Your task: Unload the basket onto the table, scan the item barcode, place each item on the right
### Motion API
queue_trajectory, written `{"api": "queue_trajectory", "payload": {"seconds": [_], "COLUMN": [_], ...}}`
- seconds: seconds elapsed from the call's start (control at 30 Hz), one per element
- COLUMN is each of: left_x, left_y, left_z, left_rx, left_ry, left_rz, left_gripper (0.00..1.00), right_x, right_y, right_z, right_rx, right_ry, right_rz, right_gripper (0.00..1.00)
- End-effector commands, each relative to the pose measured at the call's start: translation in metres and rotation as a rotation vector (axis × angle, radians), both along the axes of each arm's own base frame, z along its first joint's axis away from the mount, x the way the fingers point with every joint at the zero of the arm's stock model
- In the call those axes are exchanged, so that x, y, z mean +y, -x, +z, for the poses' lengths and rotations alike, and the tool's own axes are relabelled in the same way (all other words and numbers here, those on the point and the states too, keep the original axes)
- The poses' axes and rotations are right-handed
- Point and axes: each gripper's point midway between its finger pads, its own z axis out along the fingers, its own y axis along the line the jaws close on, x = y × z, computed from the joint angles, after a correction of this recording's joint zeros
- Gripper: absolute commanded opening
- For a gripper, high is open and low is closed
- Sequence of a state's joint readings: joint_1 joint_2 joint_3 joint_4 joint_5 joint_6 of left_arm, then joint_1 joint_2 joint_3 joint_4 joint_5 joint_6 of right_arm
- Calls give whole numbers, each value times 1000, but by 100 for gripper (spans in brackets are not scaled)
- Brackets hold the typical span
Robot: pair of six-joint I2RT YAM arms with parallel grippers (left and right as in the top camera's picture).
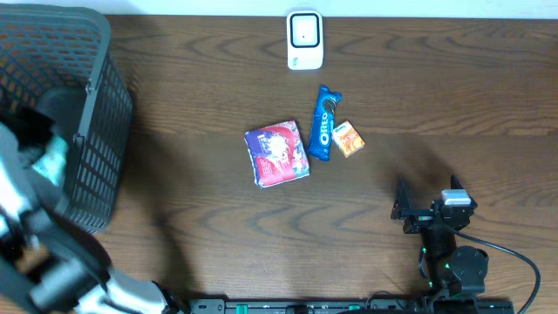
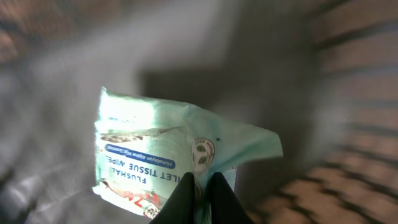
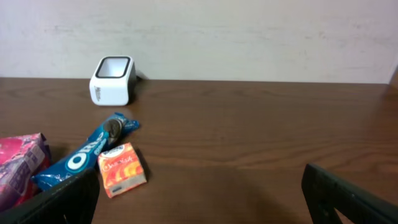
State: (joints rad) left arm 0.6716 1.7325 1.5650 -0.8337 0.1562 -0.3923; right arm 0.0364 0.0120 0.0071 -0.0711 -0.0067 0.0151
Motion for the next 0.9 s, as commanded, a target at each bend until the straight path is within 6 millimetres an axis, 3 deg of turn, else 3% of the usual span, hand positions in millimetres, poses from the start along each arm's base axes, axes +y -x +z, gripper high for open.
{"api": "queue_trajectory", "payload": {"seconds": [0.0, 0.17, 0.23, 0.33, 0.4, 0.43, 0.47, 0.5, 0.53, 0.57, 0.63, 0.8, 0.87], "left_x": [-18, -59, -80, -137, -153, -150, -141, -124, -112, -97, -72, -25, -12], "left_y": [9, 37, 43, 42, 42, 42, 44, 48, 51, 54, 57, 41, 32], "left_z": [123, 227, 257, 298, 306, 305, 301, 293, 286, 278, 261, 209, 179], "left_rx": [-277, -555, -649, -818, -833, -810, -770, -705, -656, -598, -492, -321, -246], "left_ry": [-171, -331, -369, -369, -411, -445, -477, -518, -546, -573, -607, -555, -503], "left_rz": [-27, -93, -144, -331, -370, -343, -282, -195, -136, -73, 20, 109, 115], "left_gripper": [7, 7, 7, 7, 7, 8, 27, 61, 80, 90, 100, 98, 98], "right_x": [-2, -2, -2, -2, -2, -2, -2, -2, -2, -2, -2, -2, -2], "right_y": [0, 0, 0, 0, 0, 0, 0, 0, 0, 0, 0, 0, 0], "right_z": [-1, -1, -1, -1, -1, -1, -1, -1, -1, -1, -1, -1, -1], "right_rx": [1, 1, 1, 1, 1, 1, 1, 1, 1, 1, 1, 1, 1], "right_ry": [-10, -10, -10, -10, -10, -10, -10, -10, -10, -10, -10, -10, -10], "right_rz": [-9, -9, -9, -9, -9, -9, -9, -9, -9, -9, -9, -9, -9], "right_gripper": [99, 99, 99, 99, 99, 99, 99, 99, 99, 99, 99, 99, 99]}}
